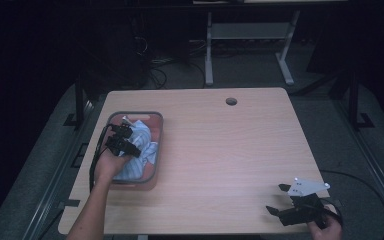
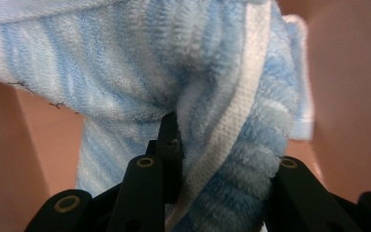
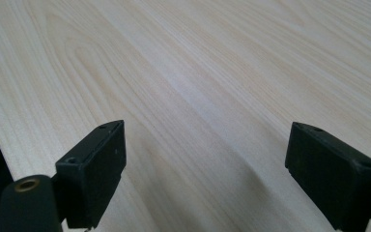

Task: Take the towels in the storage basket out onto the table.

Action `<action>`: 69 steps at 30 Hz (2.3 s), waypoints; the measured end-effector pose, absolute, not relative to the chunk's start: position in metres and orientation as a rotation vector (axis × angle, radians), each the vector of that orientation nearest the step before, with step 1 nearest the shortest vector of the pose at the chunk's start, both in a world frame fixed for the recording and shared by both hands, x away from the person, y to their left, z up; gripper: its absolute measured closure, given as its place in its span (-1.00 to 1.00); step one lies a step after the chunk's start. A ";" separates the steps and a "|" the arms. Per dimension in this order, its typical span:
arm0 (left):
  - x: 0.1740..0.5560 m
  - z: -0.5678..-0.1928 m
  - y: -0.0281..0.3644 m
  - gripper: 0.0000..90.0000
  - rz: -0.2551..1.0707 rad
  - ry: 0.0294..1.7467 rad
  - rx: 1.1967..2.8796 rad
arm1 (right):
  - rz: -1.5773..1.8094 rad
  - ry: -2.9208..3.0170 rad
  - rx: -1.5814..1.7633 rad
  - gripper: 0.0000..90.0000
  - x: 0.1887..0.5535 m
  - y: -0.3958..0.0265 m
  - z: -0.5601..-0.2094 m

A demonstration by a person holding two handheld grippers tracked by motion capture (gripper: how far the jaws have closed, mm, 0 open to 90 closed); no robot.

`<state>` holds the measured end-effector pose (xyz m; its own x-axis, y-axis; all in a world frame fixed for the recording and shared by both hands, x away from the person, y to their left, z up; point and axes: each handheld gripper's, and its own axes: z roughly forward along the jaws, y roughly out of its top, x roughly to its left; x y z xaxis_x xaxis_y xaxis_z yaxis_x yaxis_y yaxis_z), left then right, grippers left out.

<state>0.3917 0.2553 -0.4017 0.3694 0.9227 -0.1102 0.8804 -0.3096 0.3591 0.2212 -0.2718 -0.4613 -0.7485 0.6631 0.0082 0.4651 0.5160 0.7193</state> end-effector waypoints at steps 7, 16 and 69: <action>0.378 -0.387 0.269 0.54 0.166 1.544 2.157 | 1.057 2.469 0.956 -0.69 0.221 -0.273 -0.460; 0.364 -0.373 0.277 0.55 0.184 1.486 2.084 | 1.061 2.445 0.965 -0.69 0.220 -0.275 -0.457; 0.344 -0.286 0.266 0.52 0.238 1.311 1.865 | 1.032 2.464 0.925 -0.69 0.219 -0.274 -0.457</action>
<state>0.3436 0.2658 -0.2859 0.4390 0.8508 -0.2889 0.6947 -0.1175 0.7097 0.2188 -0.2739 -0.4569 -0.7422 0.6692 -0.0369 0.4430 0.5311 0.7223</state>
